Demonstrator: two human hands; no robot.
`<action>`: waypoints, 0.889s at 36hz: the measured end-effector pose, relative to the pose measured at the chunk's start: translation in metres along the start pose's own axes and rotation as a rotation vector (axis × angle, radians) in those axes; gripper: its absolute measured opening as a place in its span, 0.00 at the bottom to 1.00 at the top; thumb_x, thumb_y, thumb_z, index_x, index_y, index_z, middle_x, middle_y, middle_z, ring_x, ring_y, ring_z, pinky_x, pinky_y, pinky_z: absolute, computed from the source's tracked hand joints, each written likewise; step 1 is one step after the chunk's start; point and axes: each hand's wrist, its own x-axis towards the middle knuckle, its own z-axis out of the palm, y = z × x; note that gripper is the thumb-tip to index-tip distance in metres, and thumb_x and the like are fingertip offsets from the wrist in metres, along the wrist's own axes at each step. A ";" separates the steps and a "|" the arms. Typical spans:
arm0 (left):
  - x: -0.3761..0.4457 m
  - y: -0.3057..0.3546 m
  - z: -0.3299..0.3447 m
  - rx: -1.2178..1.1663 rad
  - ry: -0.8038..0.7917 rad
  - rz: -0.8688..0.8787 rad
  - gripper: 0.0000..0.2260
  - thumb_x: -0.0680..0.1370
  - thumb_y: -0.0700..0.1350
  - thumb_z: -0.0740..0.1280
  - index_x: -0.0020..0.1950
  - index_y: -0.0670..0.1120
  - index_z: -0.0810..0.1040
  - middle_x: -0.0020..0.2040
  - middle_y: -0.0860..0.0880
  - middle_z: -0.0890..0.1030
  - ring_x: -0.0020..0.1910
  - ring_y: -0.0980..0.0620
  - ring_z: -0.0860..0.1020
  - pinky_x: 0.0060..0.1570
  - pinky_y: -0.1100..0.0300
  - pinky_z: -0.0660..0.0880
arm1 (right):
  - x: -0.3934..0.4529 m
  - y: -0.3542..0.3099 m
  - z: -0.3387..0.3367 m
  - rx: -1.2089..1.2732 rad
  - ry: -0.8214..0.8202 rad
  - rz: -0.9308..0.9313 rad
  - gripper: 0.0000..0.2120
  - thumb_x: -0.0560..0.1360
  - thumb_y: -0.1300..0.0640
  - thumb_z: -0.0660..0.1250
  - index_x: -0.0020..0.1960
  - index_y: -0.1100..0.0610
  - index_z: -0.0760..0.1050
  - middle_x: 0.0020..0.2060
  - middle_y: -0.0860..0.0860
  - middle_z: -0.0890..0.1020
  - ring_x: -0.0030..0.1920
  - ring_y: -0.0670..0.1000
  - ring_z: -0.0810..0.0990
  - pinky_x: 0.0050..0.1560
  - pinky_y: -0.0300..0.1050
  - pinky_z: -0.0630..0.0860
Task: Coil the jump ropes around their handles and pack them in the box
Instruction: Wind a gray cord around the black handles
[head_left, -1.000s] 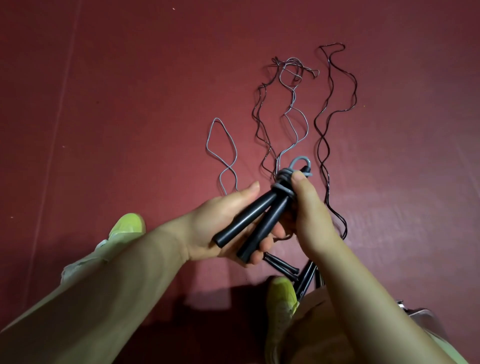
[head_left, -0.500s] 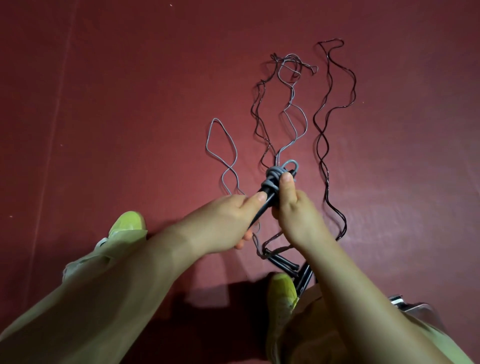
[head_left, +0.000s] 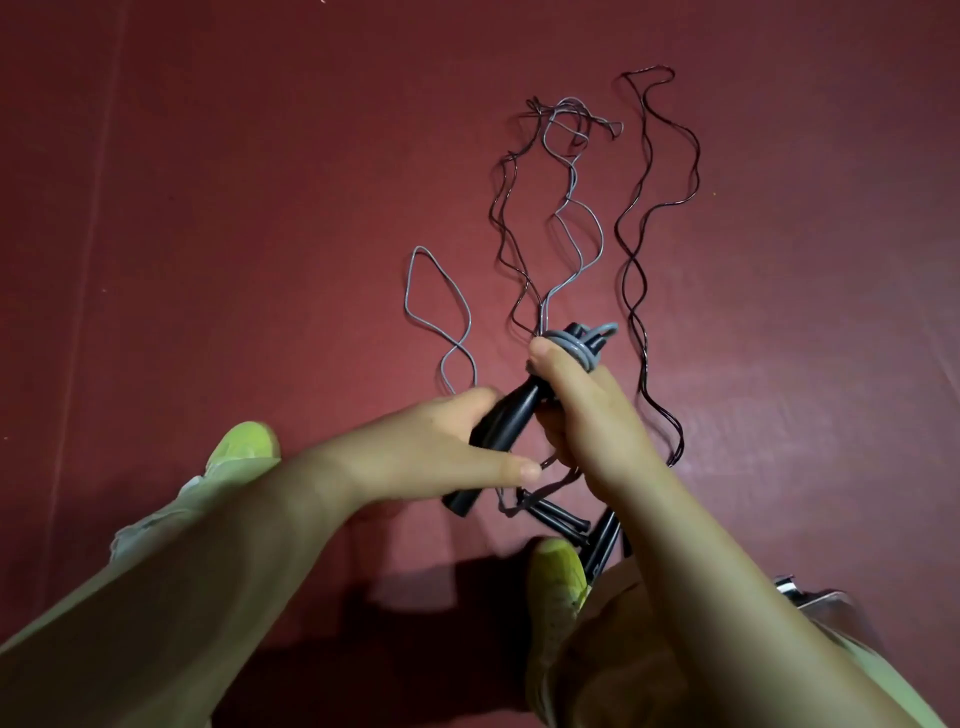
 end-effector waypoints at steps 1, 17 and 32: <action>-0.001 -0.001 0.000 -0.152 -0.063 0.022 0.17 0.60 0.63 0.70 0.42 0.56 0.71 0.34 0.59 0.75 0.33 0.60 0.73 0.38 0.60 0.70 | -0.001 -0.001 0.000 0.033 -0.022 -0.010 0.14 0.70 0.45 0.62 0.34 0.51 0.61 0.21 0.42 0.60 0.21 0.42 0.58 0.22 0.31 0.58; -0.005 -0.002 0.029 -1.458 -0.864 0.081 0.32 0.75 0.68 0.56 0.52 0.38 0.77 0.37 0.44 0.80 0.35 0.46 0.80 0.38 0.57 0.76 | -0.002 -0.002 -0.005 0.339 -0.082 -0.066 0.15 0.58 0.36 0.64 0.30 0.47 0.72 0.29 0.50 0.68 0.29 0.49 0.65 0.31 0.43 0.59; -0.002 0.006 0.002 -0.657 -0.024 -0.173 0.25 0.79 0.62 0.48 0.39 0.44 0.73 0.27 0.48 0.73 0.23 0.51 0.70 0.24 0.63 0.57 | 0.001 -0.003 -0.010 -0.269 -0.025 -0.029 0.27 0.83 0.46 0.51 0.33 0.62 0.71 0.20 0.50 0.70 0.20 0.48 0.66 0.23 0.36 0.64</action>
